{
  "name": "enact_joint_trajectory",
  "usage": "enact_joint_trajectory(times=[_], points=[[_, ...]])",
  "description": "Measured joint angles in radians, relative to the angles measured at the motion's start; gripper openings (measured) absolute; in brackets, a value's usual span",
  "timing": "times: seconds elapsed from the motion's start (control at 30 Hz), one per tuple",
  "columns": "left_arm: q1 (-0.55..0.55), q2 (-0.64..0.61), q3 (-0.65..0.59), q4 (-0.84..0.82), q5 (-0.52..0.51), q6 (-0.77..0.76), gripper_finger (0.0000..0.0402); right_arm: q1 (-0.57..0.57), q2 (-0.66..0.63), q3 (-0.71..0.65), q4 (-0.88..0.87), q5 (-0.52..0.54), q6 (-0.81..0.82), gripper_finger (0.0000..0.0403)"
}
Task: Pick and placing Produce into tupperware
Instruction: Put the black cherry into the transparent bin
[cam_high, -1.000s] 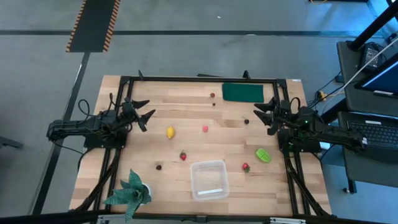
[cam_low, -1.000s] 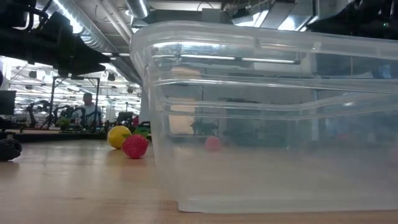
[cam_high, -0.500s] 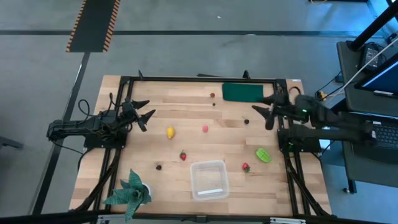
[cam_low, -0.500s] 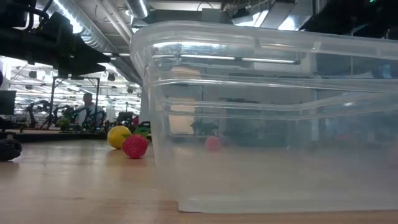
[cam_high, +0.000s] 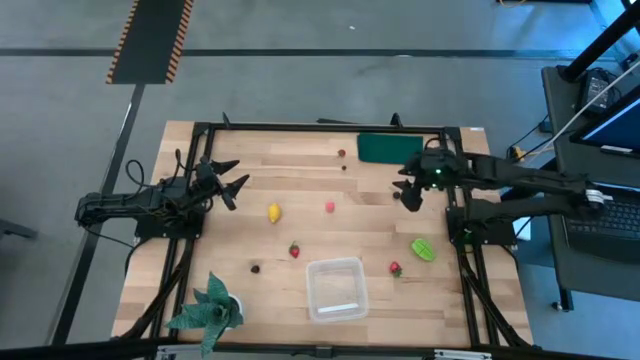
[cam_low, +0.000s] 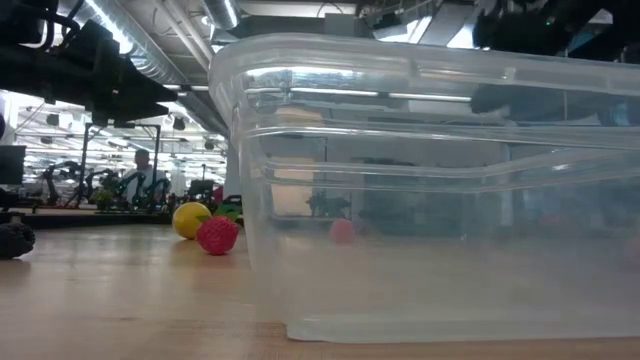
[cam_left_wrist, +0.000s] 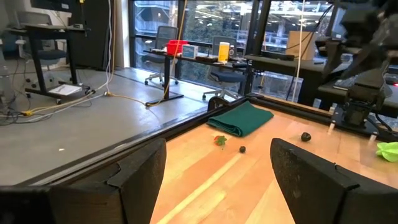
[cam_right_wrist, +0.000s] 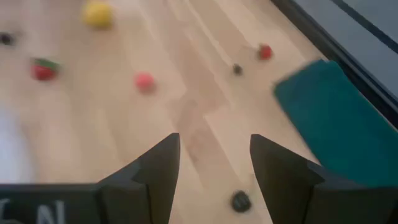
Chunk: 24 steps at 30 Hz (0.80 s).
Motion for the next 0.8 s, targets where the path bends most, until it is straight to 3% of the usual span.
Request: enact_joint_trajectory(times=[0.53, 0.8], points=[[0.0, 0.0, 0.0, 0.0, -0.034, 0.0, 0.0281, -0.009, 0.131, -0.01, -0.056, 0.007, -0.058, 0.0198], [0.0, 0.0, 0.0, 0.0, -0.045, 0.0, 0.0281, -0.008, 0.2, -0.01, -0.089, 0.007, -0.207, 0.0198]])
